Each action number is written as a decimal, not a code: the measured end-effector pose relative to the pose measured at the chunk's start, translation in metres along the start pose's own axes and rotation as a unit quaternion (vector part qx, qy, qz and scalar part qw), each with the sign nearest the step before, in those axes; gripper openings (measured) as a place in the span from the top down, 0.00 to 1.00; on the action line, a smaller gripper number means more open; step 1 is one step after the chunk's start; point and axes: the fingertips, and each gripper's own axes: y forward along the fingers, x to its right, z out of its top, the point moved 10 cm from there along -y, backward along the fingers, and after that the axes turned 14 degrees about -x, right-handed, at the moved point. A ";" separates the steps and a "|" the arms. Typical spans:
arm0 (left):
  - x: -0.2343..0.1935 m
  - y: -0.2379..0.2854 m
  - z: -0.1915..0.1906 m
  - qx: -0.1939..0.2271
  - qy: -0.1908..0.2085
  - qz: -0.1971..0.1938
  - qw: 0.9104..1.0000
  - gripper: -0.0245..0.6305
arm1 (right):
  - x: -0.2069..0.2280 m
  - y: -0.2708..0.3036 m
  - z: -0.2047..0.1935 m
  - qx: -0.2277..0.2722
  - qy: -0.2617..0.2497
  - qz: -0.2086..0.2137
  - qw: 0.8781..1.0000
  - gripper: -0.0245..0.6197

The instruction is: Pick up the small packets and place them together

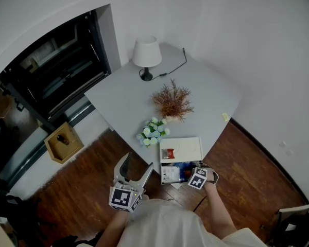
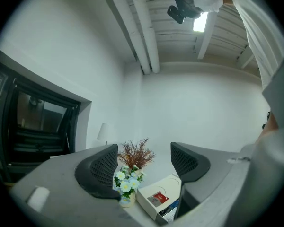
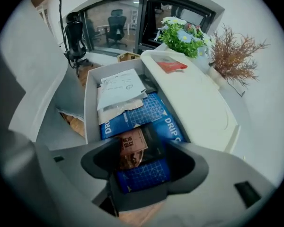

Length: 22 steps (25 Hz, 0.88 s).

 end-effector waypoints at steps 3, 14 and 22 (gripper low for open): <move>-0.002 0.001 -0.003 -0.001 -0.004 0.001 1.000 0.45 | -0.001 0.000 -0.005 0.017 0.011 -0.023 1.000 0.60; -0.001 0.007 -0.003 -0.003 -0.001 -0.013 1.000 0.45 | -0.002 -0.067 -0.025 0.070 0.044 -0.032 0.996 0.86; -0.003 0.006 -0.004 -0.007 -0.006 -0.006 1.000 0.45 | 0.077 -0.094 -0.007 0.146 0.017 -0.003 0.989 0.84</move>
